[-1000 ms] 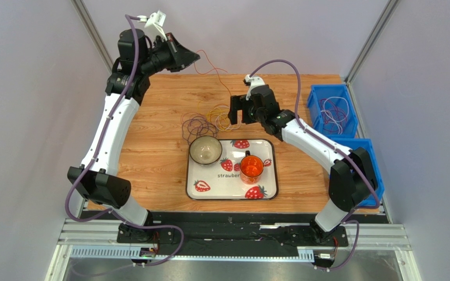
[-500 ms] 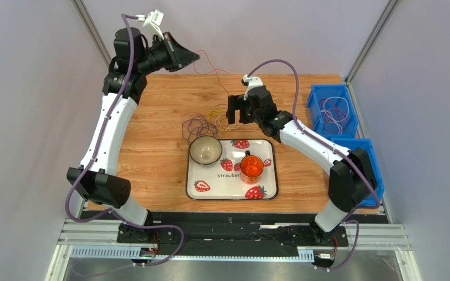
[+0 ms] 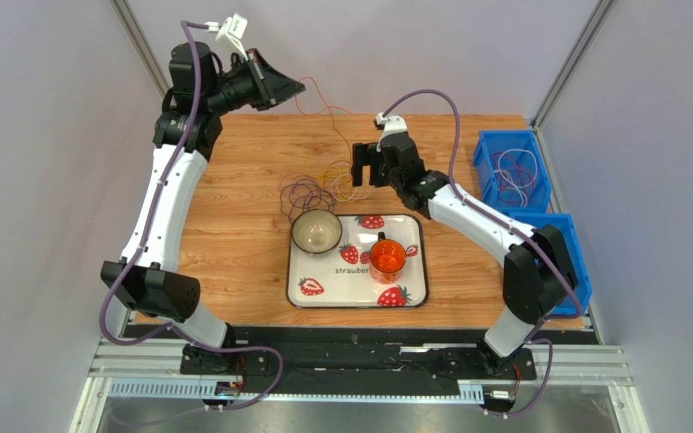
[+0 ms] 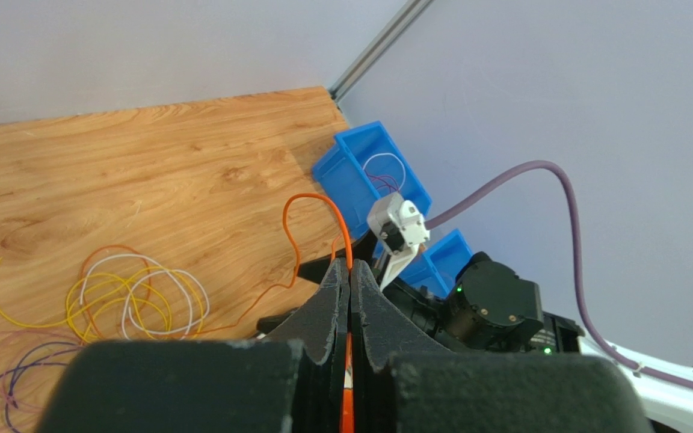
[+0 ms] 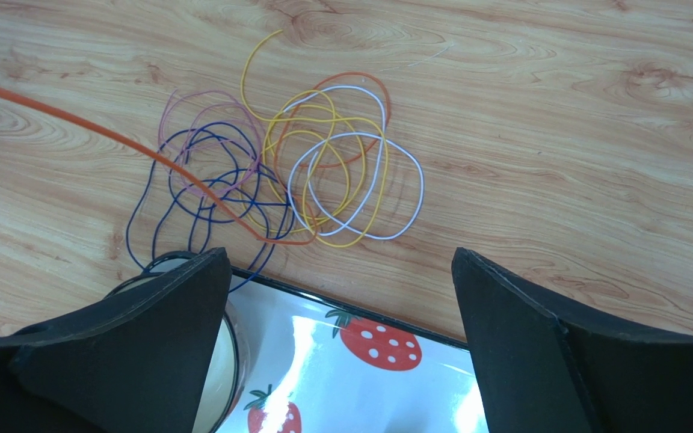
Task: Untangle the cables
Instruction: Untie the cable.
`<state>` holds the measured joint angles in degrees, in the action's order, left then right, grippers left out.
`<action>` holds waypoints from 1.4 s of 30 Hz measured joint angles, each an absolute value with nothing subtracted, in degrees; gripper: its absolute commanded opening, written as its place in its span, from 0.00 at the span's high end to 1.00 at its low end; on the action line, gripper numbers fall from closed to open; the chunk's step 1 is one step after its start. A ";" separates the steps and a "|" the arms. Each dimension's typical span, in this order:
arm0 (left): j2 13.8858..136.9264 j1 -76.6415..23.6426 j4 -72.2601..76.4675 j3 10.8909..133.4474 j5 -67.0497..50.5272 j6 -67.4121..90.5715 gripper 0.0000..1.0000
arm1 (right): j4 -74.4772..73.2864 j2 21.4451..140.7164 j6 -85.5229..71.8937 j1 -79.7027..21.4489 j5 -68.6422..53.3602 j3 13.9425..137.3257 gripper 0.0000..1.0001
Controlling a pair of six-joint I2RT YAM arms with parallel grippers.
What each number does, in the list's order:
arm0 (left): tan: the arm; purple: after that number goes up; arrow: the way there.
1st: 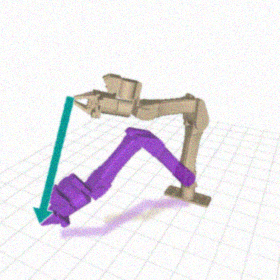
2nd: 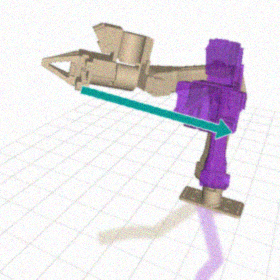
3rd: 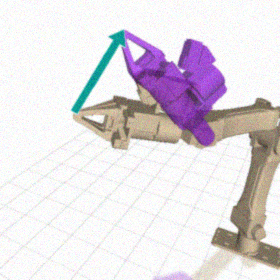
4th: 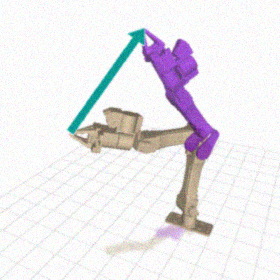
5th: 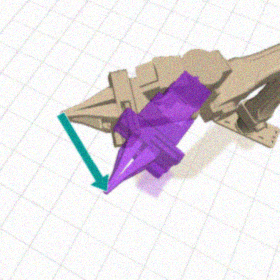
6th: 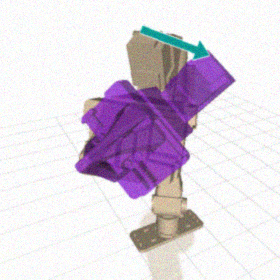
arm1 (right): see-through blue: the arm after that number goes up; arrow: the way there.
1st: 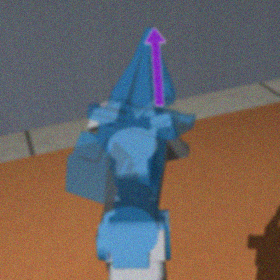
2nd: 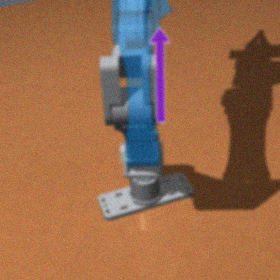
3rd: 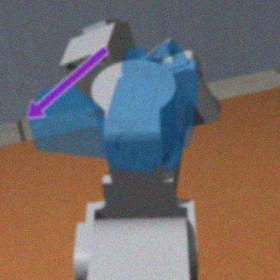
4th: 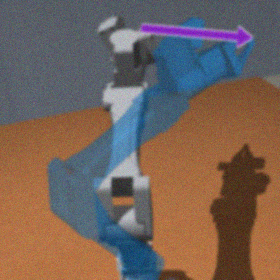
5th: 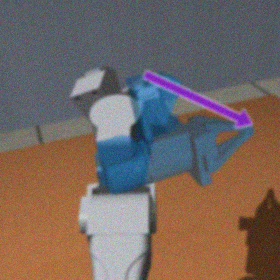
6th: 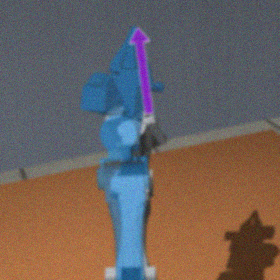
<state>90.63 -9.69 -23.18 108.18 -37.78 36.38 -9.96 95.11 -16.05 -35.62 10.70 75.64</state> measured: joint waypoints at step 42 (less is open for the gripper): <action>91.64 -5.74 -22.96 113.27 -39.42 41.04 1.00 | -1.85 114.43 -14.94 -36.95 -3.46 85.12 0.44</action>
<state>91.64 -5.74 -22.96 113.27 -39.42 41.04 -1.85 114.43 -14.94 -36.95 -3.46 85.12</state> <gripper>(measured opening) 0.009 0.665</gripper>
